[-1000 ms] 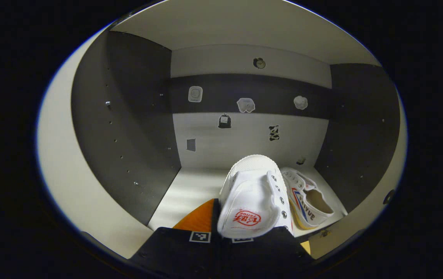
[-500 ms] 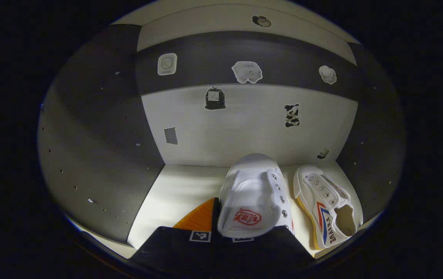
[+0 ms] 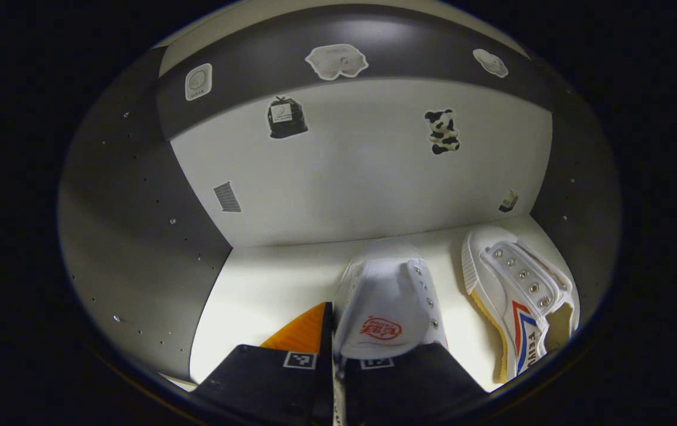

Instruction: Grab one shoe with the right hand and put it into the shoe cabinet, grab the other shoe with the left hand and put it into the shoe cabinet; then close the right door with the right hand and the left door with the left hand.

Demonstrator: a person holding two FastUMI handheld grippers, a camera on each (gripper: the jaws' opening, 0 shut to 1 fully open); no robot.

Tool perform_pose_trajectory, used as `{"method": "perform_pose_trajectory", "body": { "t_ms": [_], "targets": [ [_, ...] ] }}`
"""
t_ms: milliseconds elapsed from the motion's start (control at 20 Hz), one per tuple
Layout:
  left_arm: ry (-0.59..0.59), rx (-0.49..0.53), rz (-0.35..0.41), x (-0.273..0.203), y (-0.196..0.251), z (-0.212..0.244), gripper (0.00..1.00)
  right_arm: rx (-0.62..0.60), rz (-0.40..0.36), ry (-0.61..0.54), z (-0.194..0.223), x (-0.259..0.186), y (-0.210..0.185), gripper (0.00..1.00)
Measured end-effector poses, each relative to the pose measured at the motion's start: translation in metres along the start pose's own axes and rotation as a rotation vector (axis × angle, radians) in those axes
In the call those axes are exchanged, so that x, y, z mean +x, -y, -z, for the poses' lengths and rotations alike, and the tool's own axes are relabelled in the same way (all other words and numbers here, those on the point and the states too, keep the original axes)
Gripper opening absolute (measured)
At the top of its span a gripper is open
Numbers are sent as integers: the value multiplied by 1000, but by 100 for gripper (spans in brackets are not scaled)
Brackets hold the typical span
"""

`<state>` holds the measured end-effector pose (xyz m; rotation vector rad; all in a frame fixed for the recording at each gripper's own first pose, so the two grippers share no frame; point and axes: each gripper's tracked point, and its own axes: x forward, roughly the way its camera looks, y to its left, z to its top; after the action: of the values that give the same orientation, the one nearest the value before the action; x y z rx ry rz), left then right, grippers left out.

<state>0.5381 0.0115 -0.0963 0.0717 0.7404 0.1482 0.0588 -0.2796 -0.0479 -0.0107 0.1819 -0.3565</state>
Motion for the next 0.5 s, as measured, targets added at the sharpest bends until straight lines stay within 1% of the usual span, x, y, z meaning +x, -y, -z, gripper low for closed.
{"method": "perform_pose_trajectory", "body": {
  "t_ms": [50, 100, 150, 200, 250, 300, 350, 450, 500],
  "targets": [
    [16, 25, -2, -3, 0, -2, 16, 1, 0, 6, -3, 2, 0, 99],
    [37, 59, -11, -9, -2, -5, 15, 1, 0, 12, -6, 3, 0, 99],
    [66, 95, -26, -17, -6, -9, 24, 2, -2, 20, -10, 5, -1, 99],
    [93, 120, -31, -29, -8, -11, 48, 4, -7, 28, -15, 7, -1, 99],
    [124, 130, -19, -44, -8, -13, 46, 6, -14, 36, -19, 9, -2, 99],
    [164, 126, -3, -61, -8, -17, 65, 7, -21, 46, -25, 12, -4, 99],
    [205, 107, 10, -80, -10, -20, 78, 8, -32, 57, -31, 14, -7, 99],
    [283, 61, 62, -123, -9, -25, 100, 10, -62, 78, -44, 19, -14, 98],
    [330, 36, 79, -148, -10, -26, 97, 11, -82, 90, -51, 21, -20, 98]
  ]
}}
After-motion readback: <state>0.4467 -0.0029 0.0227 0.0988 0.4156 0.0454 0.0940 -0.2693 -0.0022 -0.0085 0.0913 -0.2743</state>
